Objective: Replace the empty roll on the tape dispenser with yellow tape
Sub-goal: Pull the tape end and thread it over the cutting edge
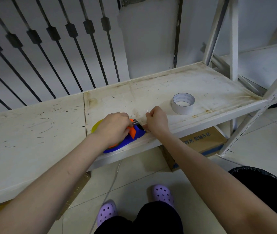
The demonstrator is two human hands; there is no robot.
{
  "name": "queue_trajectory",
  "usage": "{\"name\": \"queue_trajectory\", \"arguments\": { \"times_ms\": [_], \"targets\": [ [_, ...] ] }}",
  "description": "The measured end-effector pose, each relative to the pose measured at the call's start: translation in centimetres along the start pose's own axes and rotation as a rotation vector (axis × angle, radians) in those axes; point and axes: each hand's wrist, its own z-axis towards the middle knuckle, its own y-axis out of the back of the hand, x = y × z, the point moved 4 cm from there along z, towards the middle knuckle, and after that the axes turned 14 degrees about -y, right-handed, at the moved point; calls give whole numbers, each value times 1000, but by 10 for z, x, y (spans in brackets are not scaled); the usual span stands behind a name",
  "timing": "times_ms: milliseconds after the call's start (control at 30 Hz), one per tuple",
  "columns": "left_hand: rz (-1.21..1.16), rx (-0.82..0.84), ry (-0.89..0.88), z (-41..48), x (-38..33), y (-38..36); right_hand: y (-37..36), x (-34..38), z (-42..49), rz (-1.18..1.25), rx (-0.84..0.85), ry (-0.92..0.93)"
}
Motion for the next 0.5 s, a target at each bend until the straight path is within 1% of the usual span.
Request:
{"name": "queue_trajectory", "arguments": {
  "times_ms": [100, 267, 400, 500],
  "targets": [
    [-13, 3, 1, 1, -2, 1, 0, 1, 2, -48, 1, -2],
    [-3, 29, -2, 3, -5, 0, 1, -7, 0, -35, 46, -30],
    [-65, -6, -9, 1, -4, 0, 11, -11, -4, 20, 71, -39],
    [-105, -36, 10, 0, -3, 1, 17, -15, -5, 7, 80, -68]
  ]
}}
